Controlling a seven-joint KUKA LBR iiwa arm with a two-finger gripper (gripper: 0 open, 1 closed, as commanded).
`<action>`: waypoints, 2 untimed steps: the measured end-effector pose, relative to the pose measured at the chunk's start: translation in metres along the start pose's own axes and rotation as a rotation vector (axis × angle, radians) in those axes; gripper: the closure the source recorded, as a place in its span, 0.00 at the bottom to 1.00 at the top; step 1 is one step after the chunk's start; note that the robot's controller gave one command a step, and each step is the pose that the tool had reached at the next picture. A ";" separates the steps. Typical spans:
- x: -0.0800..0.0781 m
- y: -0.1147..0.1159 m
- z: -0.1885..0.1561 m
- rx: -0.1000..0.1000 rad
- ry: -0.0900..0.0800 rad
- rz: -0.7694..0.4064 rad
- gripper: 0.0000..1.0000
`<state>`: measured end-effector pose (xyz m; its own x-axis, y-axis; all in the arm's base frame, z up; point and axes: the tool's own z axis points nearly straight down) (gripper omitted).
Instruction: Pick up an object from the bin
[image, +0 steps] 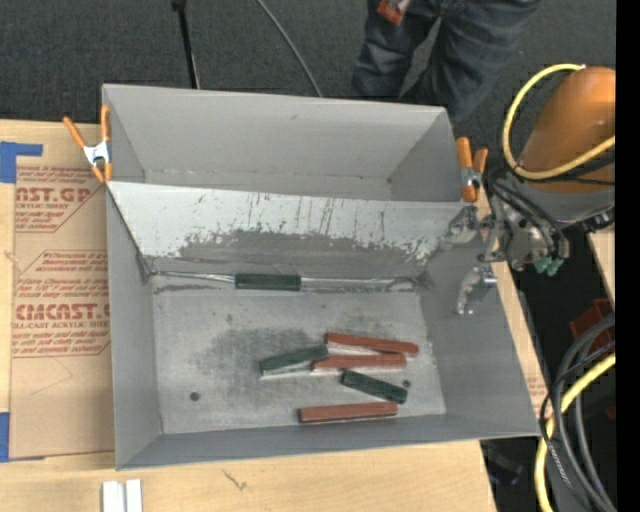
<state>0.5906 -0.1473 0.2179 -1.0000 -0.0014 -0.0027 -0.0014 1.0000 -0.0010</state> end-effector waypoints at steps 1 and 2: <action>0.000 0.000 0.000 0.000 0.000 0.000 0.00; 0.011 0.000 0.060 0.001 -0.005 -0.017 0.00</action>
Offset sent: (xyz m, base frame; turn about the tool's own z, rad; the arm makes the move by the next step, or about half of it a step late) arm -0.0282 -0.0011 -0.1479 -0.0408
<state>0.5801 -0.1476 0.1579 -0.9998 -0.0185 -0.0073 -0.0185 0.9998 -0.0023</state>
